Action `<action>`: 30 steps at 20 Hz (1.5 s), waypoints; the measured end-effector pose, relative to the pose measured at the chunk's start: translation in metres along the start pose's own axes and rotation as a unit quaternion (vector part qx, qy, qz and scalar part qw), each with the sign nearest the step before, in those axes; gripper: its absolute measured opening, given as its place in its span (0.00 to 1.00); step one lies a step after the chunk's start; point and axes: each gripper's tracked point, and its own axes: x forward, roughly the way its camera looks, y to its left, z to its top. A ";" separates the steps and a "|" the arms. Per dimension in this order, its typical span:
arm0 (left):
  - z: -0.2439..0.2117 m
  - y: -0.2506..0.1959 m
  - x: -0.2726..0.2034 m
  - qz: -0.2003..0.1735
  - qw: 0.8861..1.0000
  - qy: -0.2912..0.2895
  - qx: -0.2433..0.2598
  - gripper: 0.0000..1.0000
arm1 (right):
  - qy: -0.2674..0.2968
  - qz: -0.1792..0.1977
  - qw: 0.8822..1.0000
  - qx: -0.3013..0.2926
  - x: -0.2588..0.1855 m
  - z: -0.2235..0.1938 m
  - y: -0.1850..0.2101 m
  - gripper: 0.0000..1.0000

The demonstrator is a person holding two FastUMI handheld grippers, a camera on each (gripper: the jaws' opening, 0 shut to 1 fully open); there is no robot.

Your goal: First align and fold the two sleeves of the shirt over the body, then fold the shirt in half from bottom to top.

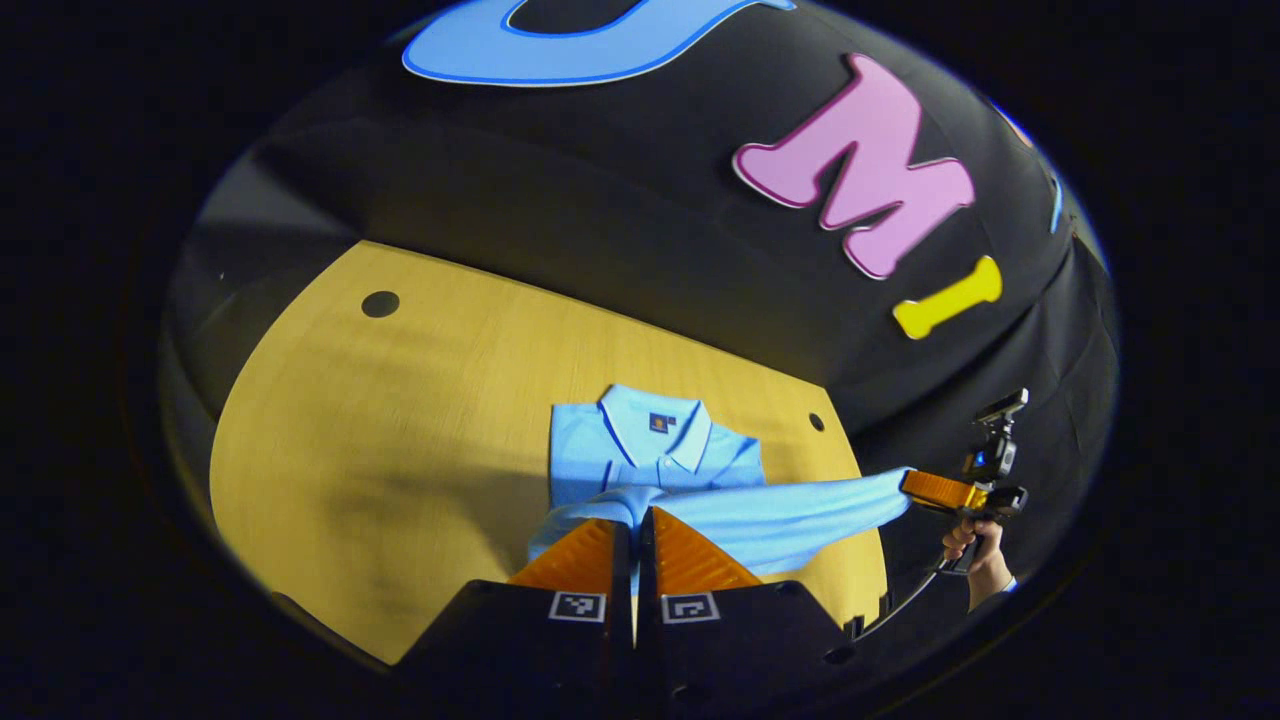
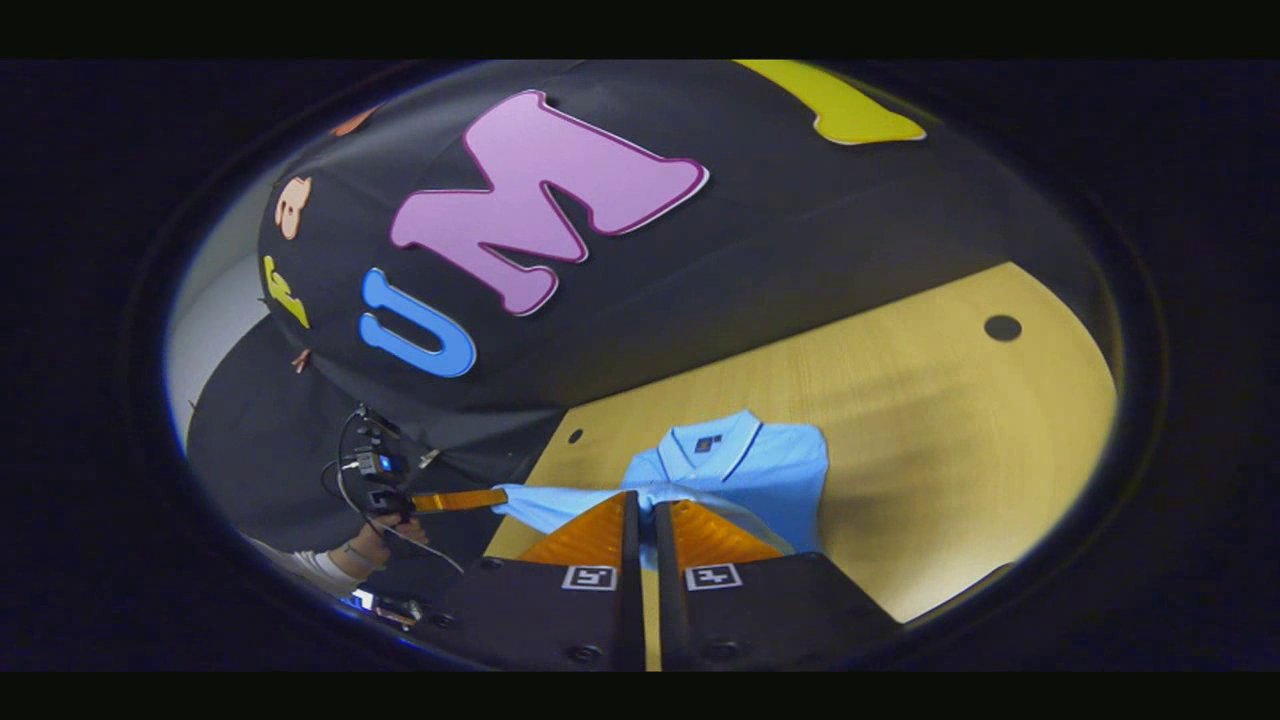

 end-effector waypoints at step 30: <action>0.065 -0.046 -0.073 0.122 0.963 -0.192 0.142 0.97 | -0.089 -0.158 0.957 -0.227 0.001 0.054 -0.009 0.98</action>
